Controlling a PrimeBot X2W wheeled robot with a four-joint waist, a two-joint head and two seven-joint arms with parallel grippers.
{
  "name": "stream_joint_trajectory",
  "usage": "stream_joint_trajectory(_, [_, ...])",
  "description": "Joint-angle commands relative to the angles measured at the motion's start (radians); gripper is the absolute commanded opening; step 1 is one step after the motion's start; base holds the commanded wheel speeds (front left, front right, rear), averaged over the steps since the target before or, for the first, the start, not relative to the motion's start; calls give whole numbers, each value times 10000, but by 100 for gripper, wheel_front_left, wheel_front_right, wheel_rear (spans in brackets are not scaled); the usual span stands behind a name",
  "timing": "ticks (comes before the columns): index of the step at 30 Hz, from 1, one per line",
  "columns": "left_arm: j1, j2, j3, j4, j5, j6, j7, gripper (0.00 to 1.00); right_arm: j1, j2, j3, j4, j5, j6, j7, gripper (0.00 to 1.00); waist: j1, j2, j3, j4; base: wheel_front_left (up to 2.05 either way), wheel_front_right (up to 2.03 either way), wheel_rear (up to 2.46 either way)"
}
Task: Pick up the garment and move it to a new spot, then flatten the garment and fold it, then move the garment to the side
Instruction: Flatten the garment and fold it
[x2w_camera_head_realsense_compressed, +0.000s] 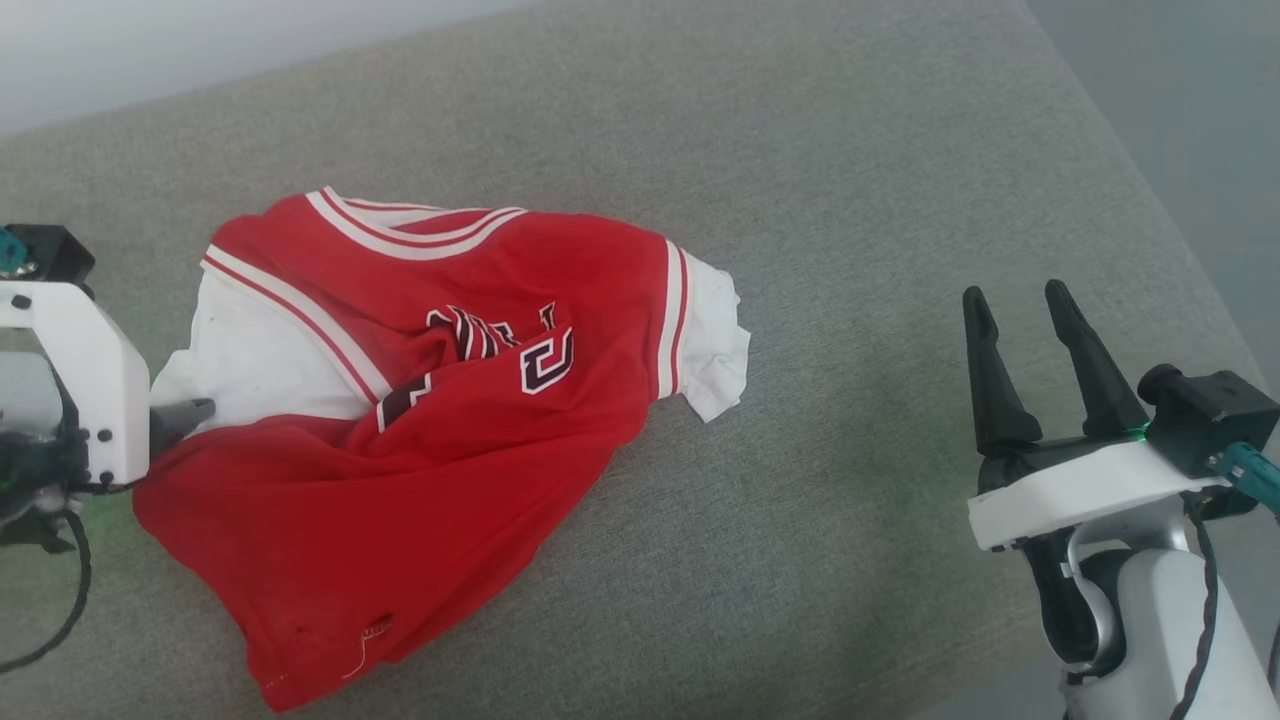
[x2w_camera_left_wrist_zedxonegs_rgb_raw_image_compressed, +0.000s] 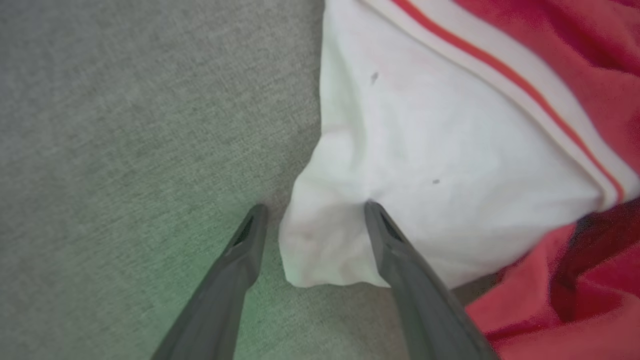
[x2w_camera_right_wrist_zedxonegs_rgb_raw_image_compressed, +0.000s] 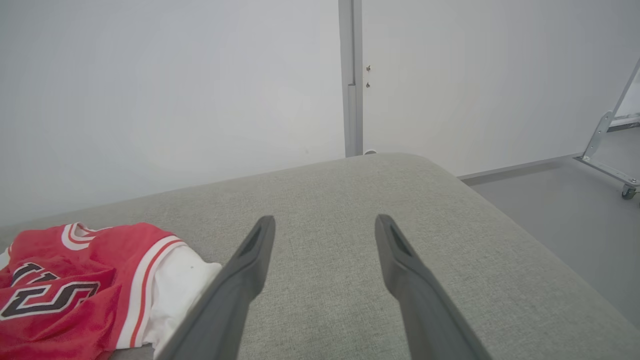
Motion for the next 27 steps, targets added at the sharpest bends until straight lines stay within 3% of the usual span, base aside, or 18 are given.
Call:
stream_joint_trajectory(1, [-152, -20, -125, 132, 124, 103, 244, 100, -158, 12, 50, 92, 101, -7, -97, 100, 0, 0, 164, 24, 0, 0, 0])
stream_joint_trajectory(9, [-185, -399, -560, 988, 308, -15, 445, 100, -500, 13, 327, 243, 383, -7, -250, 100, 0, 0, 495, 81, 0, 0, 0])
stream_joint_trajectory(10, [-124, -488, -709, 1067, 229, -261, 667, 8, -540, 10, 337, 278, 458, -7, -306, 100, 0, 0, 523, 96, 0, 0, 0])
stream_joint_trajectory(11, [-112, -548, -741, 1193, 149, -289, 738, 0, -576, 10, 317, 313, 430, -7, -322, 100, 0, 0, 546, 129, 0, 0, 0])
stream_joint_trajectory(17, [-406, -654, -362, 1304, -43, -456, 267, 0, -655, 7, -8, 425, 216, -7, -360, 100, 0, 0, 501, 570, 0, 0, 0])
stream_joint_trajectory(27, [-211, 216, 531, 283, -281, -231, -765, 0, -632, 6, -619, 240, -261, -7, 120, 100, 0, 0, 63, 1700, 0, 0, 0])
